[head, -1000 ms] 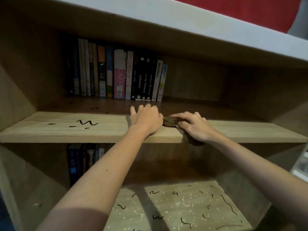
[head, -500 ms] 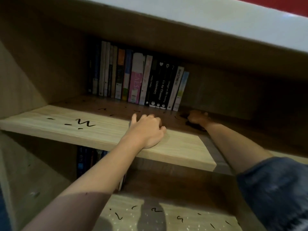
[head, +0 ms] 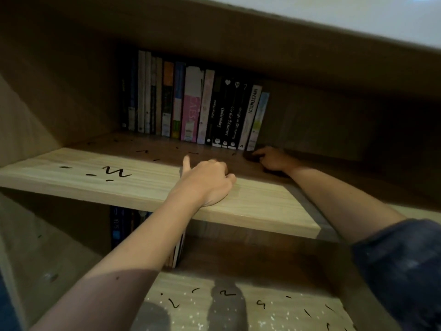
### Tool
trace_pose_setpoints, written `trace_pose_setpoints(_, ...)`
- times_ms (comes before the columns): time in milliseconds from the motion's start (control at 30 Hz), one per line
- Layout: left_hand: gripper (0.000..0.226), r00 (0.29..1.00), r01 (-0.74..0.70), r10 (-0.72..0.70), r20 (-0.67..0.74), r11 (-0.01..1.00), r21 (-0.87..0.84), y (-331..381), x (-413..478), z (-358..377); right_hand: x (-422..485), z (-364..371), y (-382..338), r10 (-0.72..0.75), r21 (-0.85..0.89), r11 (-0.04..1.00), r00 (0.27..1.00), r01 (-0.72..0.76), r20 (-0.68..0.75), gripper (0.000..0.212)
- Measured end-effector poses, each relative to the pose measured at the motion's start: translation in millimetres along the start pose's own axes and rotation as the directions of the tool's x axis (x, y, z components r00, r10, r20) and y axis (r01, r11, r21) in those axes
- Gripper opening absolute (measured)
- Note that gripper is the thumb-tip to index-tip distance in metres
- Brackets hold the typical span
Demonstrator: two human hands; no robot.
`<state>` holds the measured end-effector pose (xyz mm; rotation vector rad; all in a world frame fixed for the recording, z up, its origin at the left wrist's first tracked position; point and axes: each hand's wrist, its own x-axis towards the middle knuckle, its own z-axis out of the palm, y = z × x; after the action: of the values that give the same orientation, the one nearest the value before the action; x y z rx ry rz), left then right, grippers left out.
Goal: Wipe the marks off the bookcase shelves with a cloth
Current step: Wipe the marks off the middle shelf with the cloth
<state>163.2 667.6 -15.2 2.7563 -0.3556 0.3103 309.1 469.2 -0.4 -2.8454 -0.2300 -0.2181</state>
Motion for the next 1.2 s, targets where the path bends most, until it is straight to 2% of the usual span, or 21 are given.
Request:
trace_pose_setpoints(133,0.041,0.999,-0.014,0.012,-0.046,0.999,-0.033,0,-2,-2,-44,0,-27,-0.118,0.026,0.993,0.992,0.117,0.042,0.04)
trace_pose_setpoints(233,0.038,0.984,-0.014,0.003,-0.178,0.998,-0.062,0,-3,-2,-90,-2,-47,-0.236,0.096,0.968,0.971,0.23,0.046,0.038)
trace_pose_setpoints(367,0.035,0.925,-0.031,-0.006,-0.379,0.995,-0.091,0,-5,-6,-154,-3,-63,-0.338,0.117,0.935,0.941,0.335,0.006,0.036)
trace_pose_setpoints(433,0.031,0.885,-0.109,0.008,-0.465,0.976,-0.19,-1,-10,-7,-190,-5,-72,-0.391,0.139,0.912,0.92,0.385,0.014,0.035)
trace_pose_setpoints(533,0.025,0.823,-0.279,-0.006,-0.568,0.867,-0.414,-13,-23,-18,-227,-20,-80,-0.441,0.207,0.88,0.897,0.427,0.025,0.036)
trace_pose_setpoints(600,0.023,0.815,-0.29,0.017,-0.579,0.877,-0.383,-30,-33,-23,-219,-32,-76,-0.369,0.262,0.891,0.928,0.37,-0.056,0.034)
trace_pose_setpoints(667,0.023,0.827,-0.264,0.049,-0.56,0.913,-0.31,-46,-39,-25,-191,-33,-69,-0.212,0.303,0.921,0.967,0.246,-0.141,0.031)
trace_pose_setpoints(700,0.023,0.837,-0.253,0.057,-0.544,0.922,-0.293,-49,-42,-24,-175,-27,-67,-0.126,0.286,0.944,0.982,0.163,-0.141,0.03)
trace_pose_setpoints(767,0.023,0.858,-0.252,0.097,-0.504,0.935,-0.248,-49,-44,-20,-155,-8,-72,0.008,0.105,0.994,0.995,0.003,-0.099,0.03)
trace_pose_setpoints(800,0.023,0.872,-0.246,0.124,-0.473,0.948,-0.205,-47,-43,-18,-152,1,-79,0.02,0.002,1.0,0.995,-0.02,-0.102,0.032)
trace_pose_setpoints(867,0.023,0.889,-0.225,0.154,-0.431,0.967,-0.119,-44,-40,-15,-165,13,-102,-0.072,-0.054,0.996,0.99,0.066,-0.121,0.035)
trace_pose_setpoints(967,0.024,0.887,-0.206,0.148,-0.438,0.975,-0.087,-47,-40,-14,-203,18,-121,-0.332,0.034,0.937,0.92,0.347,-0.209,0.032)
trace_pose_setpoints(1033,0.024,0.892,-0.201,0.138,-0.432,0.974,-0.105,-49,-41,-13,-208,10,-111,-0.378,0.145,0.893,0.885,0.426,-0.27,0.029)
trace_pose_setpoints(1067,0.024,0.891,-0.204,0.136,-0.433,0.972,-0.115,-49,-41,-14,-199,3,-103,-0.324,0.203,0.895,0.892,0.398,-0.316,0.028)
trace_pose_setpoints(1133,0.024,0.887,-0.215,0.137,-0.441,0.967,-0.133,-49,-41,-15,-175,-9,-87,-0.135,0.222,0.949,0.925,0.223,-0.354,0.03)
trace_pose_setpoints(1200,0.024,0.888,-0.214,0.137,-0.439,0.968,-0.131,-47,-41,-16,-166,-4,-83,-0.027,0.056,0.997,0.958,0.044,-0.285,0.03)
